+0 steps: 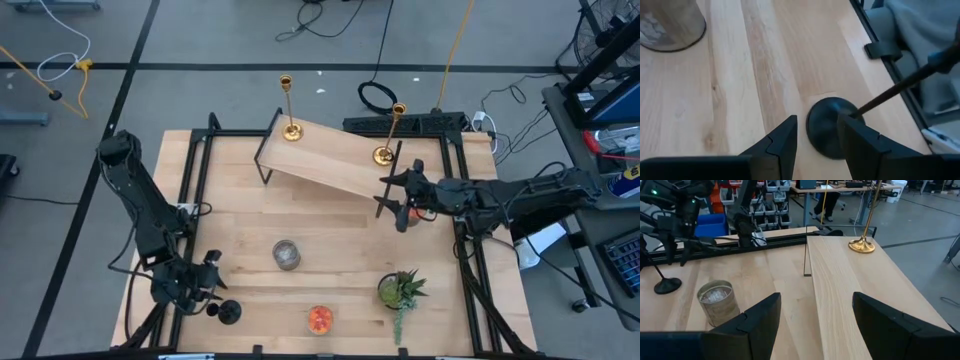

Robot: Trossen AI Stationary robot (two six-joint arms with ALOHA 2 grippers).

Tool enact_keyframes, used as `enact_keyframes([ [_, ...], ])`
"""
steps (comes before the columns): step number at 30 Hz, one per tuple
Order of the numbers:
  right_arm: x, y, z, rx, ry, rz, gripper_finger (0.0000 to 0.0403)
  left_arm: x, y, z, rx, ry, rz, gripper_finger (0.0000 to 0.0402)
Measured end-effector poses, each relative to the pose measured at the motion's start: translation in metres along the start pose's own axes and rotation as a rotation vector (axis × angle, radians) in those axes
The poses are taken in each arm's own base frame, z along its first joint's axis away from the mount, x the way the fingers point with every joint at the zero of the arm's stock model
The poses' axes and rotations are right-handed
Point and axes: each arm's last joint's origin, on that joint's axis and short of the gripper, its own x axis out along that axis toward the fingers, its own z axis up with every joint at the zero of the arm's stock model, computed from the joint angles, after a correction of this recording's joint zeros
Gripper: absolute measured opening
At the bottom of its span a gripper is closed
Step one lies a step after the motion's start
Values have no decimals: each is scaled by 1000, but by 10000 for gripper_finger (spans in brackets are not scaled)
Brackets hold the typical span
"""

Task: Pick & Place candle stick holders
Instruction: Put the black candle holder on the shelf

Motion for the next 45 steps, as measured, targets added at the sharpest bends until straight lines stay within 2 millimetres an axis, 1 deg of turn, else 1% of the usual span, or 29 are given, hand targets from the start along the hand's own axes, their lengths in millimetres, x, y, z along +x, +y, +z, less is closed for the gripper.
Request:
enact_keyframes([
  [5, 5, 2, -3, -12, 19, -3, 242, 0, 0, -1, -125, 31, -19, 145],
  [8, 9, 4, -5, -21, 36, -5, 242, 0, -3, -4, -134, 122, -95, 145],
  [10, 11, 5, -7, -27, 47, -7, 242, 0, -3, -4, -134, 143, -112, 145],
  [16, 17, 7, -10, -44, 71, -10, 242, 0, -1, -3, -171, 86, -59, 145],
  [22, 18, 8, -11, -67, 76, -10, 242, 0, -2, -2, -171, 77, -58, 145],
  [29, 18, 8, -11, -67, 76, -10, 242, 0, -6, 0, -65, 76, -122, 145],
  [36, 18, 8, -11, -67, 75, -10, 242, 0, -12, 8, -20, -32, -155, 145],
  [41, 18, 8, -11, -67, 76, -10, 242, 8, -20, 10, 89, -82, -201, 145],
  [45, 18, 8, -11, -67, 75, -10, 242, 15, -23, 8, 171, -76, -197, 145],
])
